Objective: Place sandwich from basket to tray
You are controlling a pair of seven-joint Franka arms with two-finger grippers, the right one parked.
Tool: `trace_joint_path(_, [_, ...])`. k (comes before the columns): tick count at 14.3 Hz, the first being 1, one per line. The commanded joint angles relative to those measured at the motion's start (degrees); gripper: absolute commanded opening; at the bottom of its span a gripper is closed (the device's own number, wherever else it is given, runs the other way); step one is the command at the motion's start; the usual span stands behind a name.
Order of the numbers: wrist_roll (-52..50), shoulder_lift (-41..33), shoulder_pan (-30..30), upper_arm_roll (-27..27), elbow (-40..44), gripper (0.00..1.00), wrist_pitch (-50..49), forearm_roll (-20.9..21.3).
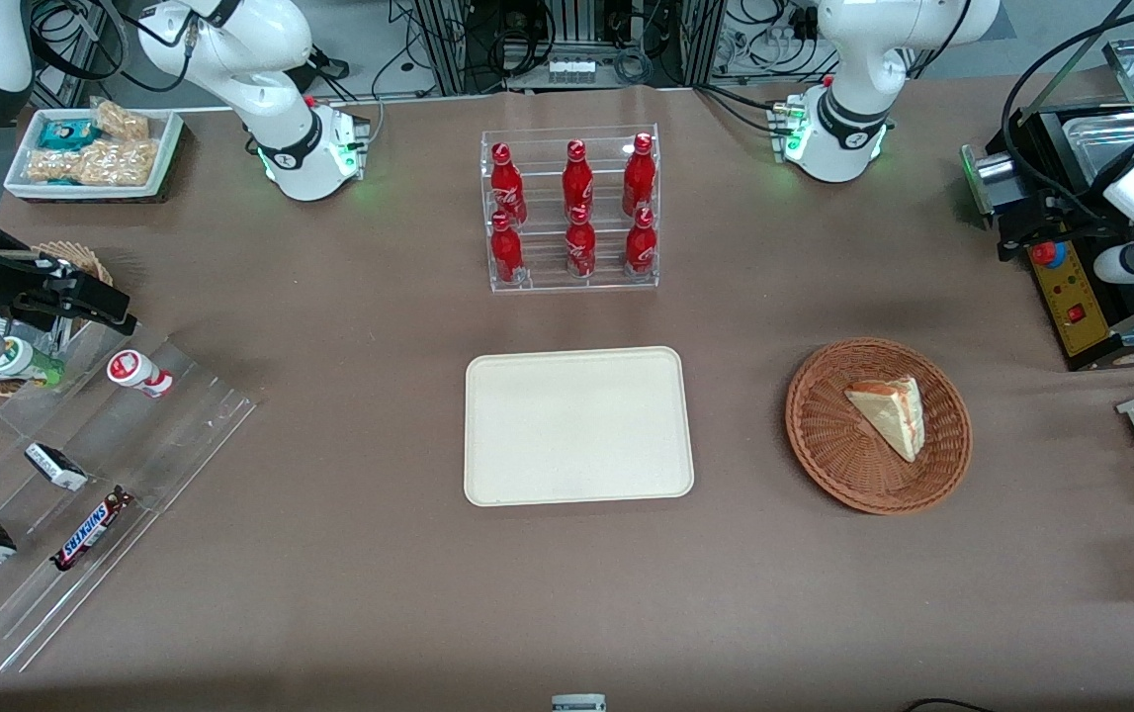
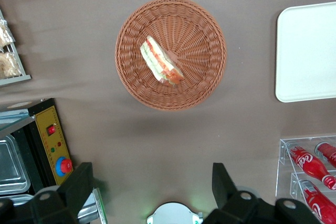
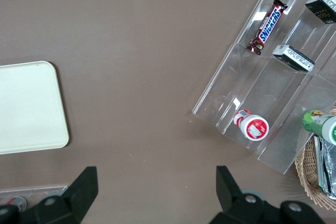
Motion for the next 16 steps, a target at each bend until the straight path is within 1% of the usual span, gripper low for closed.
trace_joint_path(1, [0.4,0.5,0.5,-0.5,1.3,1.0,-1.2,-0.6])
trace_joint_path(7, [0.5,1.7,0.7,-0.5,1.2,1.0,-1.7,0.2])
trace_joint_path(9, [0.4,3.2,0.7,-0.4,-0.4,1.0,-0.9,0.4])
trace_joint_path(11, [0.3,6.6,0.9,-0.3,-1.0,1.0,0.5,0.4])
trace_joint_path(13, [0.2,8.9,0.8,-0.2,-4.6,1.0,4.8,0.7])
trace_joint_path(16, [-0.4,8.8,0.8,-0.1,-16.9,1.0,19.4,0.7])
